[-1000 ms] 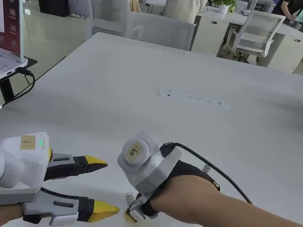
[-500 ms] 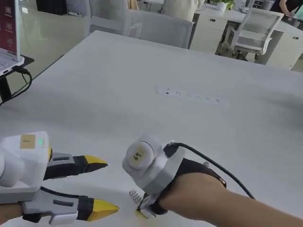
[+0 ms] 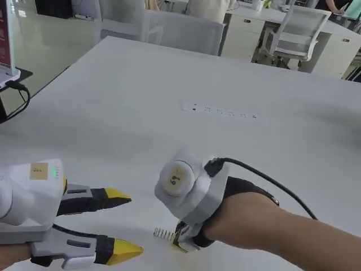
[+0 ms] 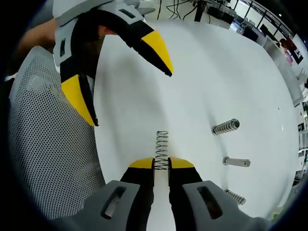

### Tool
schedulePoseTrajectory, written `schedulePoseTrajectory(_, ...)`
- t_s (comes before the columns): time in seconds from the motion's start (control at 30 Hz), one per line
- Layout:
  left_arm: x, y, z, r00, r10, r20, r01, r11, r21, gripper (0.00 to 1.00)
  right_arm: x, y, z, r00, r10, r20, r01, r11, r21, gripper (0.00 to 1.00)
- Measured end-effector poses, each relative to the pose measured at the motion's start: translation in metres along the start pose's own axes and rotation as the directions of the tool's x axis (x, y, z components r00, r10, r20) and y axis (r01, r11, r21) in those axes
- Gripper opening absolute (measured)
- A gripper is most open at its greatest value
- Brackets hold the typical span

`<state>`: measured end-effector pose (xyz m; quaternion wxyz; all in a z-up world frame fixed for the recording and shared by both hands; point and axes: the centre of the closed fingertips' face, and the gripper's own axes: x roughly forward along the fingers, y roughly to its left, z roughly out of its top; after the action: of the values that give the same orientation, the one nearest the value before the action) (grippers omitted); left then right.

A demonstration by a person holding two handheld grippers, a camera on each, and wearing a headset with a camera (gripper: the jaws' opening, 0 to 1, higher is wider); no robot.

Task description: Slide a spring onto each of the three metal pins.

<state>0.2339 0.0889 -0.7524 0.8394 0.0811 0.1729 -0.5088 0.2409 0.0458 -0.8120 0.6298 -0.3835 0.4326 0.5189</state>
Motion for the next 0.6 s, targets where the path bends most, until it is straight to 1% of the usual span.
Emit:
schedulePoseTrajectory(0.07,0.002,-0.002,0.001,0.9999,-0.011,-0.002,0.011,1.0,0.01,0.45,-0.007,0.002,0.003,0.9999,0.004,0.011,-0.004,1.0,-0.019,0.08)
schedulePoseTrajectory(0.1,0.002,-0.002,0.001,0.9999,-0.014,-0.002,0.014,1.0,0.014,0.45,-0.009,0.005,0.004,0.9998,0.017,0.011,-0.017,0.999,-0.028,0.08)
schedulePoseTrajectory(0.13,0.003,-0.003,0.002,0.9998,-0.018,-0.002,0.018,1.0,0.018,0.44,-0.013,0.009,0.007,0.999,0.036,0.026,-0.036,0.999,-0.026,0.08)
schedulePoseTrajectory(0.17,0.003,-0.004,0.002,0.9998,-0.022,-0.002,0.022,1.0,0.019,0.44,-0.016,0.01,0.008,0.9986,0.043,0.03,-0.042,0.999,-0.031,0.08)
schedulePoseTrajectory(0.2,0.003,-0.005,0.002,0.9996,-0.027,-0.003,0.027,0.999,0.022,0.43,-0.02,0.013,0.01,0.998,0.055,0.032,-0.053,0.997,-0.053,0.08)
schedulePoseTrajectory(0.27,0.004,-0.006,0.002,0.9994,-0.035,-0.007,0.035,0.999,0.026,0.41,-0.025,0.015,0.012,0.9981,0.053,0.031,-0.051,0.996,-0.071,0.08)
schedulePoseTrajectory(0.3,0.004,-0.007,0.002,0.9992,-0.04,-0.007,0.041,0.999,0.028,0.4,-0.028,0.016,0.014,0.9978,0.057,0.036,-0.053,0.995,-0.088,0.08)
schedulePoseTrajectory(0.37,0.005,-0.011,0.003,0.9983,-0.058,-0.003,0.058,0.998,0.025,0.37,-0.034,0.018,0.02,0.9963,0.067,0.055,-0.061,0.994,-0.095,0.08)
schedulePoseTrajectory(0.4,0.005,-0.011,0.003,0.9982,-0.061,-0.003,0.061,0.998,0.027,0.35,-0.034,0.019,0.021,0.996,0.069,0.057,-0.063,0.993,-0.097,0.08)
schedulePoseTrajectory(0.43,0.006,-0.013,0.004,0.9977,-0.067,-0.006,0.067,0.997,0.033,0.34,-0.037,0.021,0.022,0.9952,0.079,0.058,-0.072,0.991,-0.115,0.08)
schedulePoseTrajectory(0.5,0.007,-0.014,0.004,0.9972,-0.075,-0.007,0.075,0.997,0.037,0.32,-0.04,0.02,0.023,0.995,0.082,0.057,-0.073,0.988,-0.139,0.08)
schedulePoseTrajectory(0.6,0.008,-0.015,0.007,0.9965,-0.084,-0.002,0.084,0.996,0.042,0.3,-0.044,0.024,0.025,0.9928,0.101,0.064,-0.089,0.981,-0.17,0.08)
